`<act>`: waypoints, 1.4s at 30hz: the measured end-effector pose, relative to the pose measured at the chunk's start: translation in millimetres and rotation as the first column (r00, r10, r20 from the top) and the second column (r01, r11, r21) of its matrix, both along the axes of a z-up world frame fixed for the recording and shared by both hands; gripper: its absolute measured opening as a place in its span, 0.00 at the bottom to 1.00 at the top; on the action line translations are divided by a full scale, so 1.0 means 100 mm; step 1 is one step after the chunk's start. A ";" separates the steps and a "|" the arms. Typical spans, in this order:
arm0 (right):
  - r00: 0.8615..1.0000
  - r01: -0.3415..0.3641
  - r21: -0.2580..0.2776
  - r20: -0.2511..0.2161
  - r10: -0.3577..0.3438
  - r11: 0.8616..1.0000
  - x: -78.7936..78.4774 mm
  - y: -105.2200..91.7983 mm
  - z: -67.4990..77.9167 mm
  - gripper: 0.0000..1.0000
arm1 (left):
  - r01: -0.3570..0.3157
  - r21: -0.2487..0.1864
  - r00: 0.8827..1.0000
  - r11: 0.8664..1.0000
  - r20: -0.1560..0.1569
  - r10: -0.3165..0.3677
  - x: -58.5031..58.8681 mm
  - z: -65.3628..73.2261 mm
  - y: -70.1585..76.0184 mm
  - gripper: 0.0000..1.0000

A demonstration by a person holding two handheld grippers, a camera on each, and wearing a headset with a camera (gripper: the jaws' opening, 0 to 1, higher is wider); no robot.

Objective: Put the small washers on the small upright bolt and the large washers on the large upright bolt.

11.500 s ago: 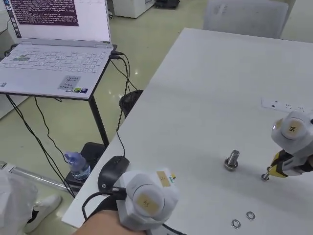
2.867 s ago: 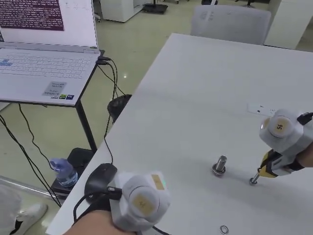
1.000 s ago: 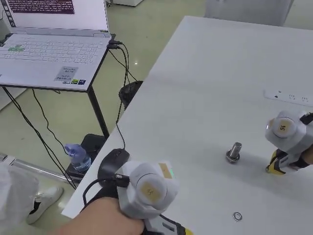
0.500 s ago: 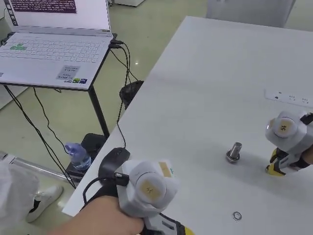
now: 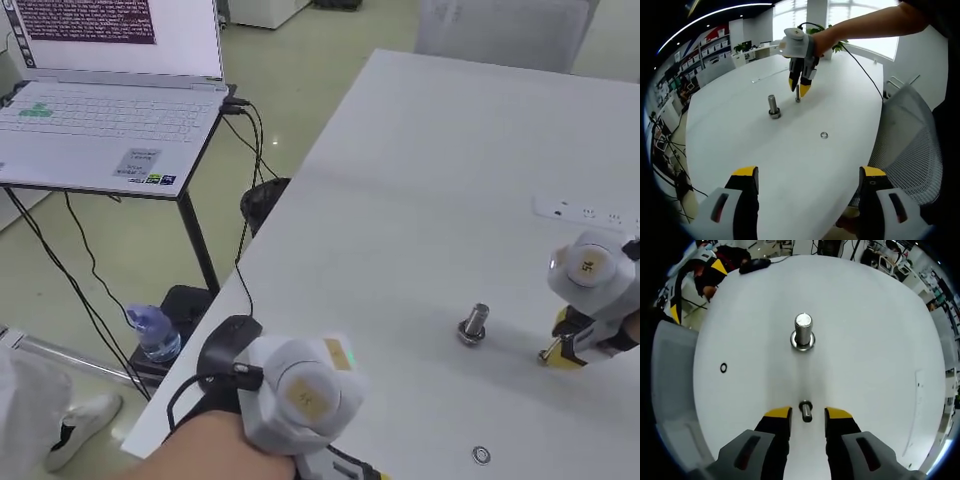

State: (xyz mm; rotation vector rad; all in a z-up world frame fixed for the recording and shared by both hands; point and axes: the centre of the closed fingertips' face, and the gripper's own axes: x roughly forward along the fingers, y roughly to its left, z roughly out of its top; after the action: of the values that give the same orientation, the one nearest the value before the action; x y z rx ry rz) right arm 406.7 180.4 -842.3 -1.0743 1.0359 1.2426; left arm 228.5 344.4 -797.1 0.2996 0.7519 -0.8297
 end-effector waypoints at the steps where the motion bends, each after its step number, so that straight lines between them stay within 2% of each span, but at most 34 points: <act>1: 1.000 -0.003 0.001 0.001 0.003 1.000 0.00 0.00 0.01 0.28 | 0.001 0.001 1.000 1.000 0.001 -0.001 0.00 0.00 0.00 0.83; 14: 0.999 -0.034 0.066 0.016 0.033 0.997 -0.06 0.18 0.19 0.32 | -0.008 0.012 1.000 1.000 0.002 0.008 0.01 0.02 0.06 0.92; 21: 0.998 -0.069 0.084 0.019 0.068 0.994 -0.22 0.31 0.26 0.33 | -0.012 0.005 1.000 1.000 -0.004 0.012 0.01 0.02 0.05 0.95; 23: 0.996 -0.083 0.089 0.018 0.082 0.993 -0.21 0.33 0.26 0.34 | -0.014 0.003 1.000 1.000 -0.008 0.014 0.01 0.02 0.05 0.96; 28: 0.994 -0.105 0.108 0.022 0.103 0.989 -0.32 0.43 0.31 0.34 | -0.015 -0.008 1.000 1.000 -0.009 0.015 0.03 0.03 0.04 0.98; 29: 0.994 -0.112 0.112 0.025 0.110 0.987 -0.34 0.45 0.31 0.34 | -0.015 -0.011 1.000 1.000 -0.005 0.015 0.03 0.04 0.04 0.99; 30: 0.993 -0.115 0.113 0.025 0.113 0.987 -0.34 0.45 0.31 0.34 | -0.013 -0.023 1.000 1.000 0.017 0.013 0.05 0.07 0.02 0.99; 31: 0.993 -0.119 0.115 0.025 0.117 0.986 -0.36 0.47 0.30 0.34 | -0.018 -0.036 1.000 0.999 0.019 0.018 0.06 0.09 0.01 0.99; 33: 0.991 -0.130 0.119 0.026 0.128 0.984 -0.40 0.49 0.30 0.34 | -0.027 -0.051 1.000 0.998 0.001 0.027 0.05 0.09 0.00 1.00; 42: 0.987 -0.160 0.127 0.006 0.160 0.979 -0.71 0.57 0.28 0.34 | -0.030 -0.036 1.000 0.999 0.007 0.030 0.05 0.09 0.01 1.00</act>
State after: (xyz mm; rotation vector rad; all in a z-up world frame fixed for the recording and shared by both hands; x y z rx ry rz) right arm 335.6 237.3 -814.2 -1.0722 0.8743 1.4218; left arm 233.3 345.8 -788.5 0.2584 0.7317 -0.8127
